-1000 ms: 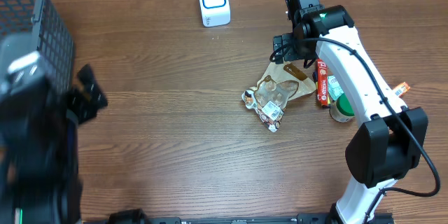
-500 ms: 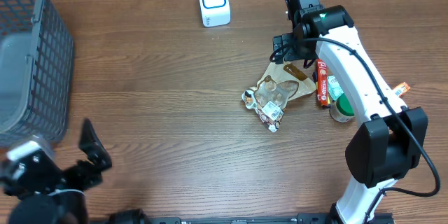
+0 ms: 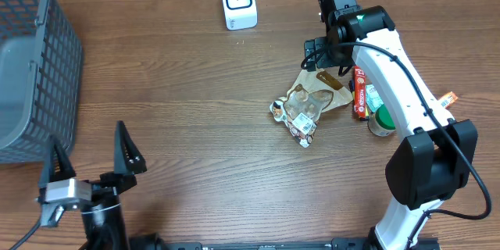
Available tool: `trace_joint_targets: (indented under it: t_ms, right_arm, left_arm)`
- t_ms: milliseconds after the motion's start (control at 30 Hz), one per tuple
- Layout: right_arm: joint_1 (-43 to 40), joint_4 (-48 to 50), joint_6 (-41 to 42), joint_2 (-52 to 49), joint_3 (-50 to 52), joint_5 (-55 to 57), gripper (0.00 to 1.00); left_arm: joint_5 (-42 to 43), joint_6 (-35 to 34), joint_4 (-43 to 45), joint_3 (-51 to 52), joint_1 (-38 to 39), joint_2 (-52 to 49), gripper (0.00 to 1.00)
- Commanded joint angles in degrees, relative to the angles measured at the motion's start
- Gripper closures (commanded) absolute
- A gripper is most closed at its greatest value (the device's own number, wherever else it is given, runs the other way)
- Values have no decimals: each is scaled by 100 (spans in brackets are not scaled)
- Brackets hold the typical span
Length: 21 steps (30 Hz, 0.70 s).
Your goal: Scan the item barcode
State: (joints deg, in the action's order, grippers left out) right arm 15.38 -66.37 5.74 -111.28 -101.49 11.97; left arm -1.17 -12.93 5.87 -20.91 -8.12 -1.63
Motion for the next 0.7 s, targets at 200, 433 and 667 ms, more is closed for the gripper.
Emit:
trace_joint_targets:
  t_ms: [200,433,667]
  right_arm:
    - [2,28,26,48,17,-9,0]
    - [2,28,26,48,17,-9,0]
    - [2,26,26,48,17,-9,0]
  left_arm:
    - [566,-212,1449,1818,-4,140,0]
    - [509,-203,619,2063,2,142,0]
    - [-92,-208,-807,2063,299,142,0]
